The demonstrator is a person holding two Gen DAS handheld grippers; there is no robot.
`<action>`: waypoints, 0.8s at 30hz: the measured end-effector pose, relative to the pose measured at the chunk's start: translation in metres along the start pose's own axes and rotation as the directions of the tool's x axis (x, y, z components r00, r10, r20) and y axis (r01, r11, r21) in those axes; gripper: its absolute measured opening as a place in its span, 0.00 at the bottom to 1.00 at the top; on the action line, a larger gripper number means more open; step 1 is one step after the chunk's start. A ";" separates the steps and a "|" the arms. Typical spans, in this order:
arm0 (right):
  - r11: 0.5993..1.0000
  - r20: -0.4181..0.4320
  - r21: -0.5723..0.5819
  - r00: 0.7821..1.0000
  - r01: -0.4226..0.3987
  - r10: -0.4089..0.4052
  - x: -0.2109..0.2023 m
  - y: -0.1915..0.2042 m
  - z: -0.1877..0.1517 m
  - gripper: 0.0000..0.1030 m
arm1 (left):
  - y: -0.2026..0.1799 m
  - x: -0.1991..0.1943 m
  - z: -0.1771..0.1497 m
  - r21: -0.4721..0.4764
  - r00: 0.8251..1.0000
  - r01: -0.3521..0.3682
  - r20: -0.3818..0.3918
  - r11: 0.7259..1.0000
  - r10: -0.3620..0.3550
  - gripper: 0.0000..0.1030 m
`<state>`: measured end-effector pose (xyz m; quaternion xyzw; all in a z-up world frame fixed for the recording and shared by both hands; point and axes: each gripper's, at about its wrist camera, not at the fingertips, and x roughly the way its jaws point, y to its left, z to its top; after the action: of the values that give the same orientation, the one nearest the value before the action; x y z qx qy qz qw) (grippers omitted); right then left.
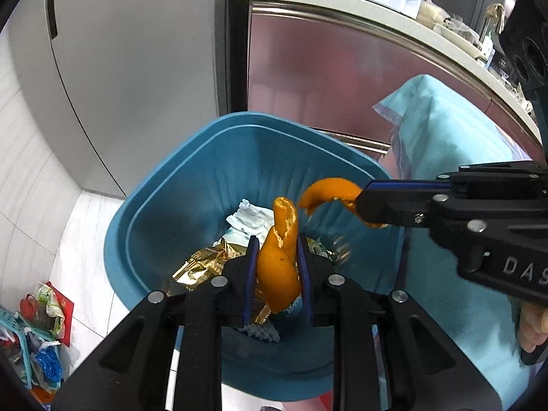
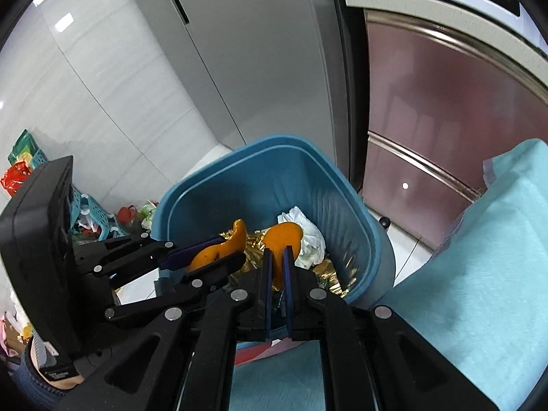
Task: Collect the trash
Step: 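Open both tools to drop the orange peel pieces into the bin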
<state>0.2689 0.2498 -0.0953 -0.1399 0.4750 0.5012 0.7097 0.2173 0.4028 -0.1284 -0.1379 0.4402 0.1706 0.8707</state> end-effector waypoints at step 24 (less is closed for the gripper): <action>0.999 0.053 0.049 0.998 0.015 -0.018 -0.009 -0.005 0.004 0.18 | -0.012 -0.020 0.005 0.029 0.993 -0.104 0.054 0.994 0.102 0.44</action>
<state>0.2744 0.2449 -0.0872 -0.1128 0.4667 0.4871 0.7295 0.2150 0.3907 -0.1080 -0.0965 0.4266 0.2117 0.8740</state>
